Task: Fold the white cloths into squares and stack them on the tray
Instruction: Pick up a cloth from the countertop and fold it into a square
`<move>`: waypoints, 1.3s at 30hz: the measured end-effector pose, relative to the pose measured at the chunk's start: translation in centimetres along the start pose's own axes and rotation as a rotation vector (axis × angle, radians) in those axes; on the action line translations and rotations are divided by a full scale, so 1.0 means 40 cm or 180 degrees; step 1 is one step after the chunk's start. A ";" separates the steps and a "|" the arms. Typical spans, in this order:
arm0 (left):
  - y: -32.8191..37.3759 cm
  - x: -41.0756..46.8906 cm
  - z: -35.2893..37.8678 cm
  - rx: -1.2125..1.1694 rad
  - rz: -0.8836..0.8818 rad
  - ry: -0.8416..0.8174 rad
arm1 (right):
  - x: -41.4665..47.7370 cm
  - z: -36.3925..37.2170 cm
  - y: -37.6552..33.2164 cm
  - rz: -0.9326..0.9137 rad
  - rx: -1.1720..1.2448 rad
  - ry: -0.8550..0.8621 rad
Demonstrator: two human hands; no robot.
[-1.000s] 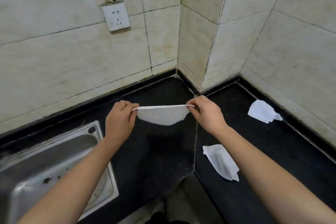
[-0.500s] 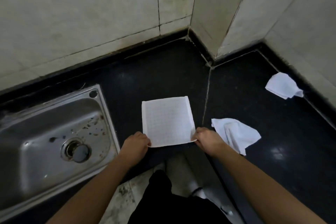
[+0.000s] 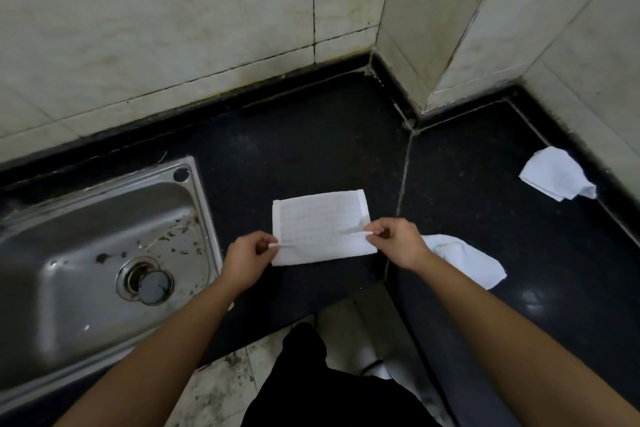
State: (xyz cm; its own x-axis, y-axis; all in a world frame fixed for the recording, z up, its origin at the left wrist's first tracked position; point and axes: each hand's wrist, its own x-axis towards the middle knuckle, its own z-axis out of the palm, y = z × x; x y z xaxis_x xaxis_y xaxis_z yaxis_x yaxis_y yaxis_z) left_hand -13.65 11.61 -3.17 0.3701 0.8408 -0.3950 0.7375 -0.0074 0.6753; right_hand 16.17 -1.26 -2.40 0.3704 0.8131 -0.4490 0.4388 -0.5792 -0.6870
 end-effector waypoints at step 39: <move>-0.009 0.213 0.097 0.2757 0.1240 -0.0460 | 0.220 0.197 -0.044 -0.1399 -0.2967 -0.0194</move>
State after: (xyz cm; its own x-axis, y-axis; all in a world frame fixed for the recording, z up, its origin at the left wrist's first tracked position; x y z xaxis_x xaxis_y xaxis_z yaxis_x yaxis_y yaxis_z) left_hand -8.57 16.70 -9.19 0.7007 0.6205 -0.3522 0.6881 -0.7182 0.1036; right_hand 12.22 7.36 -9.65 -0.0068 0.9502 -0.3115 0.9954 -0.0235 -0.0934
